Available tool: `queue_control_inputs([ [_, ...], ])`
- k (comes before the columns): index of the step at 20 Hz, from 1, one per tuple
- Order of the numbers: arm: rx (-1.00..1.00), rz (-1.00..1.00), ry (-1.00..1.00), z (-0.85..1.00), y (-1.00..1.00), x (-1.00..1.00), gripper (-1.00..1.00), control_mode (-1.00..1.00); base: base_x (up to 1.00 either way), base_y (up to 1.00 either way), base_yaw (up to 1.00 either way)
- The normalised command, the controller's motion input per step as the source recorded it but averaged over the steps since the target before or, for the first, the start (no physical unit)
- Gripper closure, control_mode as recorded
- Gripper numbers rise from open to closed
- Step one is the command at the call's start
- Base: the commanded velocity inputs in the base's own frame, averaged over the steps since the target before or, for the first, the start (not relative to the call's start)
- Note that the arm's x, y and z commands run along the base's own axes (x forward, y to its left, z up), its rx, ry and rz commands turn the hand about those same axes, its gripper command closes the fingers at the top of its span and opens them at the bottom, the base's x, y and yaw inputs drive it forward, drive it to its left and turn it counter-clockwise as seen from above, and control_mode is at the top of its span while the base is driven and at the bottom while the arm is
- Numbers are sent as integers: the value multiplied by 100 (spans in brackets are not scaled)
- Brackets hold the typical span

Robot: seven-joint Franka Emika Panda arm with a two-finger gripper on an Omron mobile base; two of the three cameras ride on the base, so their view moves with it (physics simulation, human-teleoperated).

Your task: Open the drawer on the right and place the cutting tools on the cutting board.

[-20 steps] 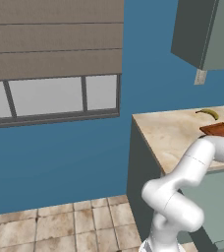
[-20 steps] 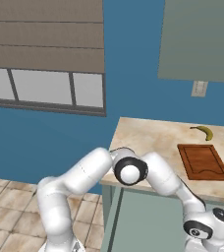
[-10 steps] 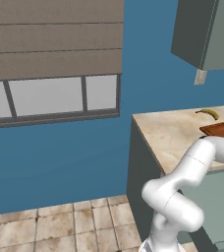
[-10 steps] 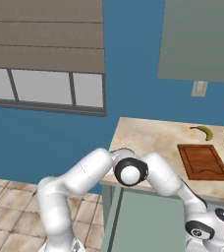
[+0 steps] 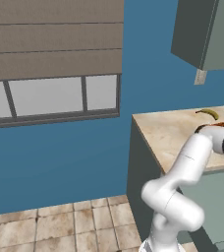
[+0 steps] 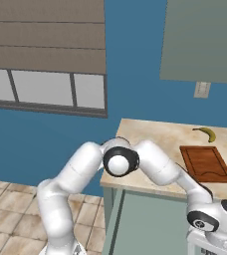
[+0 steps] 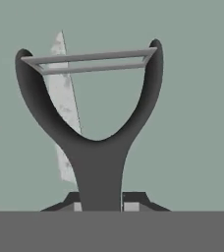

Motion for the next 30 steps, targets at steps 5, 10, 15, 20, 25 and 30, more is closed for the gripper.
queue_control_inputs([
  [5, -1, -6, -7, 100, 72, -24, 100, -100, 0, 0, 0],
  [10, -6, -8, -4, 100, 97, -3, 100, -100, 0, 0, 0],
  [15, -10, -11, 0, 100, 66, 45, 100, -100, 0, 0, 0],
  [20, -10, -13, 2, 100, 34, 82, 100, -100, 0, 0, 0],
  [25, -8, -12, 8, 90, 15, 99, 100, -100, 0, 0, 0],
  [30, -6, -13, 2, 23, 0, 96, 100, -100, 0, 0, 0],
])
